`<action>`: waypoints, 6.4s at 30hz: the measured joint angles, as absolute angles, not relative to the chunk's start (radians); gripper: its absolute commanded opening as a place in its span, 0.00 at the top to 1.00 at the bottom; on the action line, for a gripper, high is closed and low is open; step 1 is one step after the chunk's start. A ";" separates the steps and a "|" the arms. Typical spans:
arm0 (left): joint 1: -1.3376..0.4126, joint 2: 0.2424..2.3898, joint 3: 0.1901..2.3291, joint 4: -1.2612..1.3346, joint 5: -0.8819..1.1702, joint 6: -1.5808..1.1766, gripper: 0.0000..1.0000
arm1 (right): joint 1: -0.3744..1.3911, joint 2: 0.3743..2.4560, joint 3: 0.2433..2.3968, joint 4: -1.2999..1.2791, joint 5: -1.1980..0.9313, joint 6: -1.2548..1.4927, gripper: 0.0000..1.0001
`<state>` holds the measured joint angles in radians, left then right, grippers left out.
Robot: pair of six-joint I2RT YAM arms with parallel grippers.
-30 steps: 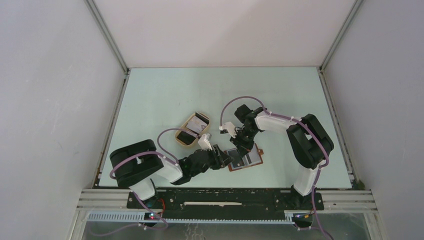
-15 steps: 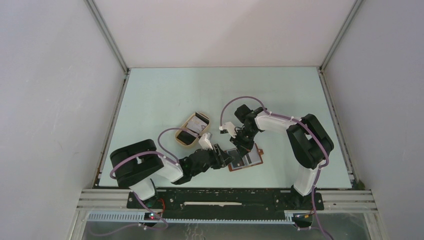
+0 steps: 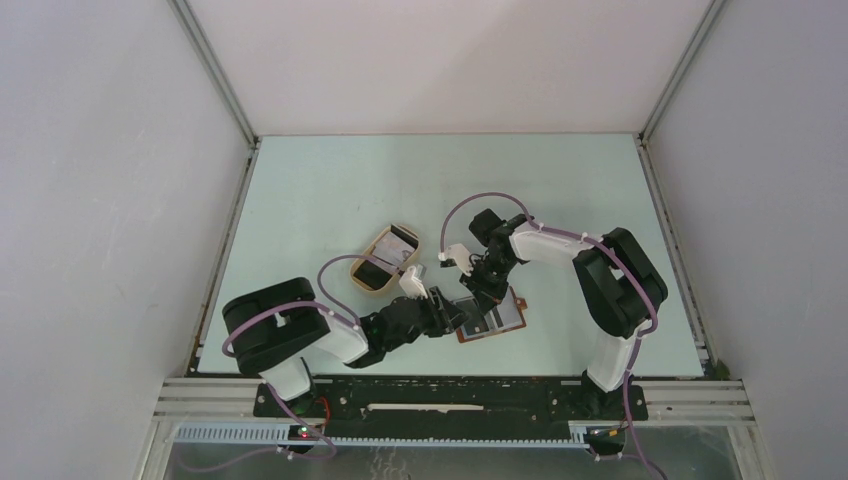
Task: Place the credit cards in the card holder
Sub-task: Turn over the card slot in the card holder.
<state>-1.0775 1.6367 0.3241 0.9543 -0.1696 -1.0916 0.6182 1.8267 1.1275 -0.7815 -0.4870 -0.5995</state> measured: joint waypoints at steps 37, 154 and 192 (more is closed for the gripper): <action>-1.077 1.611 0.324 0.871 -0.190 -1.092 0.54 | 0.618 1.827 1.127 -0.781 -0.487 -0.599 0.96; -1.064 1.611 0.331 0.908 -0.170 -1.099 0.61 | 0.618 1.834 1.139 -0.802 -0.472 -0.597 0.93; -1.064 1.638 0.328 0.880 -0.154 -1.100 0.63 | 0.618 1.837 1.141 -0.804 -0.472 -0.596 0.93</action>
